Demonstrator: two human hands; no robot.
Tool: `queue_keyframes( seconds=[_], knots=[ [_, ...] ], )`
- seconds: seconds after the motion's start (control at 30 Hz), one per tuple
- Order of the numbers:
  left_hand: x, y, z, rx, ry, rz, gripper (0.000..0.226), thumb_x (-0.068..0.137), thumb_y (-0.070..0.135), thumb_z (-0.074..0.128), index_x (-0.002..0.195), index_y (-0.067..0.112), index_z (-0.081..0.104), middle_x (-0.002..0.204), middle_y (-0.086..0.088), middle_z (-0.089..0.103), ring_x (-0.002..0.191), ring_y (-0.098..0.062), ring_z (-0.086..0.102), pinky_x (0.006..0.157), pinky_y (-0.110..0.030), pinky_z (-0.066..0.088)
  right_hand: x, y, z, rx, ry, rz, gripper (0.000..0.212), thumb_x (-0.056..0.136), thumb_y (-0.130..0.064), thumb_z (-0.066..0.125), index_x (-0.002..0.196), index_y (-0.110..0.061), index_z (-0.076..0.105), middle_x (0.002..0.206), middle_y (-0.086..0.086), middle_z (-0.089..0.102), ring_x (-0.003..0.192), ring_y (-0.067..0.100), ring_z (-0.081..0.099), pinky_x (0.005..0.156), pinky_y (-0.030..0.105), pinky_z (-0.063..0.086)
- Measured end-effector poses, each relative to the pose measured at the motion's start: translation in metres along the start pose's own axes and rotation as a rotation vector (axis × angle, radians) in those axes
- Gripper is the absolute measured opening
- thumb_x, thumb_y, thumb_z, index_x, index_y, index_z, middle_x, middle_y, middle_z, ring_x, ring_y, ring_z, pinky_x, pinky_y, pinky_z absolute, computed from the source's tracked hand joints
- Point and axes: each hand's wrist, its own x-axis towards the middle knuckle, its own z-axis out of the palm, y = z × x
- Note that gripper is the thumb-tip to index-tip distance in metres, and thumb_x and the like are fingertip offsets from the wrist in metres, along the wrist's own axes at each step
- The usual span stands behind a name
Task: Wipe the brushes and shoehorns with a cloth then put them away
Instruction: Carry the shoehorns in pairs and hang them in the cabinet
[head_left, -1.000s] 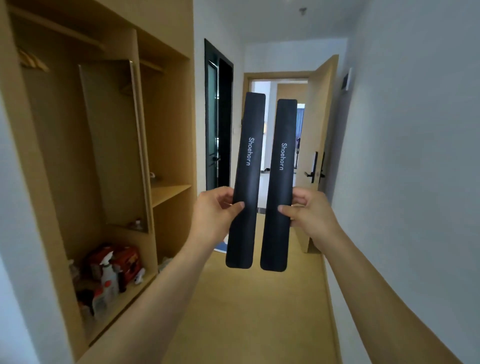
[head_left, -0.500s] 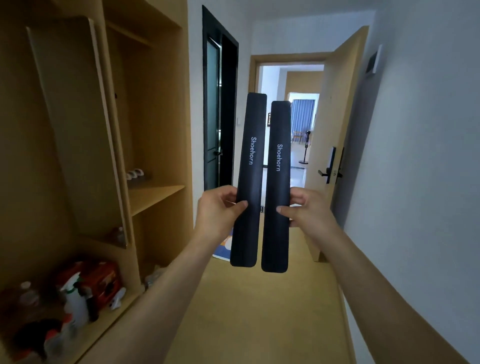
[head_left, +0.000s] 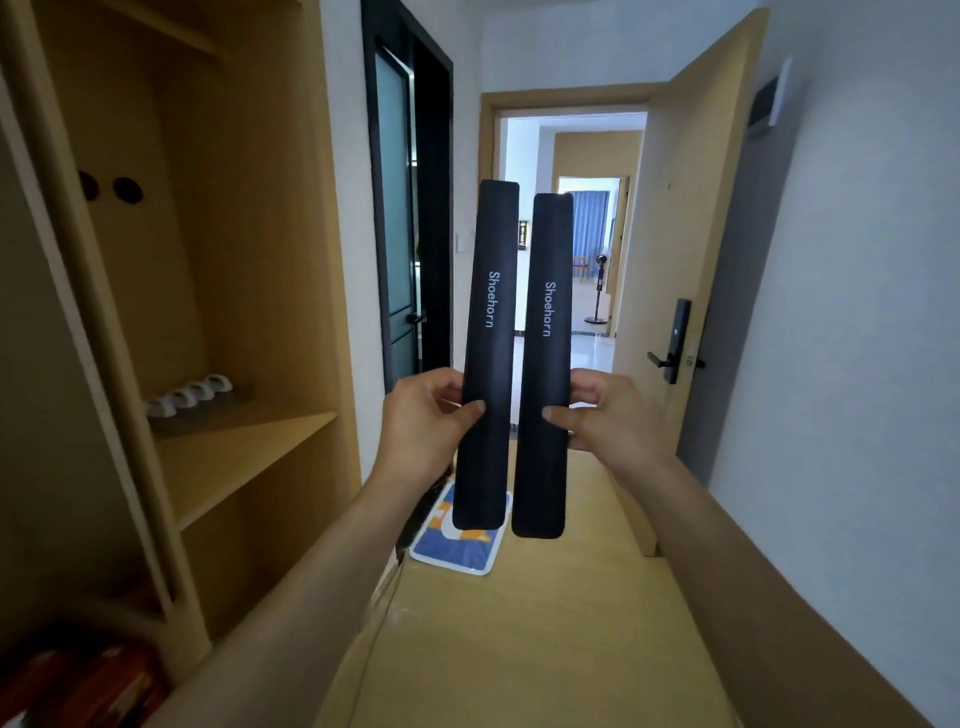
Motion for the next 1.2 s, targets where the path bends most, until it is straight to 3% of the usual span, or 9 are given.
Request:
queue_keyframes(
  seconds=[0.1,0.2,0.4,0.57,0.67,0.87,0.97,1.1,1.2],
  knots=[
    [0.033,-0.034,0.003,0.021,0.023,-0.011,0.015,0.085,0.014,0.074,0.087,0.029,0.071,0.084,0.012,0.072,0.079,-0.002,0.068,0.076,-0.031,0.060,0.044,0.026,0.015,0.036,-0.037,0.004,0.028,0.088,0.003,0.068,0.101,-0.022,0.071,0.099,0.007,0.073,0.090,0.023,0.072,0.072,0.036,0.064],
    [0.067,-0.065,0.006,0.036,0.073,-0.048,0.014,0.084,0.011,0.074,0.085,0.025,0.072,0.083,0.006,0.073,0.080,-0.013,0.070,0.075,-0.039,0.061,0.094,0.054,0.033,0.080,-0.079,0.005,0.028,0.088,0.004,0.068,0.104,-0.019,0.072,0.100,0.008,0.074,0.092,0.027,0.073,0.076,0.042,0.063],
    [0.144,-0.118,0.001,0.130,0.189,-0.083,0.010,0.085,0.010,0.073,0.091,0.018,0.074,0.086,0.005,0.073,0.080,-0.011,0.070,0.074,-0.037,0.061,0.212,0.099,0.078,0.187,-0.209,-0.060,0.032,0.085,0.005,0.069,0.094,-0.026,0.073,0.084,-0.007,0.077,0.077,0.014,0.072,0.057,0.023,0.055],
    [0.215,-0.145,-0.009,0.195,0.300,-0.114,0.012,0.087,0.012,0.072,0.096,0.019,0.074,0.090,0.006,0.073,0.088,-0.011,0.069,0.082,-0.040,0.059,0.311,0.117,0.118,0.223,-0.351,-0.108,0.033,0.085,0.005,0.070,0.090,-0.028,0.074,0.081,-0.008,0.077,0.077,0.014,0.073,0.061,0.028,0.059],
    [0.241,-0.165,-0.017,0.228,0.371,-0.127,0.016,0.086,0.013,0.072,0.101,0.019,0.074,0.094,0.007,0.073,0.089,-0.008,0.068,0.082,-0.036,0.059,0.359,0.128,0.144,0.239,-0.431,-0.132,0.028,0.084,0.002,0.071,0.095,-0.024,0.075,0.086,-0.002,0.078,0.083,0.020,0.075,0.067,0.035,0.062],
    [0.271,-0.212,-0.044,0.344,0.462,-0.185,0.011,0.086,0.016,0.072,0.091,0.026,0.071,0.086,0.013,0.072,0.082,0.003,0.066,0.070,-0.015,0.055,0.419,0.151,0.206,0.282,-0.537,-0.139,0.026,0.085,-0.001,0.072,0.103,-0.019,0.074,0.091,-0.005,0.078,0.085,0.017,0.074,0.061,0.027,0.058],
    [0.286,-0.239,-0.060,0.365,0.499,-0.190,0.015,0.085,0.016,0.073,0.086,0.031,0.069,0.084,0.018,0.070,0.080,0.006,0.065,0.063,-0.007,0.050,0.445,0.158,0.240,0.272,-0.578,-0.138,0.026,0.087,-0.002,0.072,0.107,-0.018,0.073,0.097,-0.002,0.077,0.091,0.020,0.073,0.071,0.035,0.062],
    [0.311,-0.276,-0.085,0.391,0.537,-0.211,0.010,0.085,0.021,0.073,0.087,0.030,0.069,0.085,0.016,0.070,0.081,0.005,0.065,0.067,-0.014,0.052,0.477,0.159,0.285,0.254,-0.616,-0.167,0.027,0.088,-0.005,0.072,0.112,-0.018,0.071,0.101,-0.003,0.075,0.094,0.016,0.071,0.070,0.029,0.061],
    [0.334,-0.301,-0.111,0.383,0.580,-0.222,0.010,0.085,0.022,0.072,0.088,0.031,0.069,0.085,0.017,0.070,0.082,0.004,0.066,0.071,-0.025,0.056,0.501,0.156,0.319,0.255,-0.644,-0.182,0.027,0.088,-0.005,0.072,0.111,-0.019,0.071,0.101,-0.004,0.074,0.095,0.015,0.071,0.077,0.034,0.062]
  ],
)
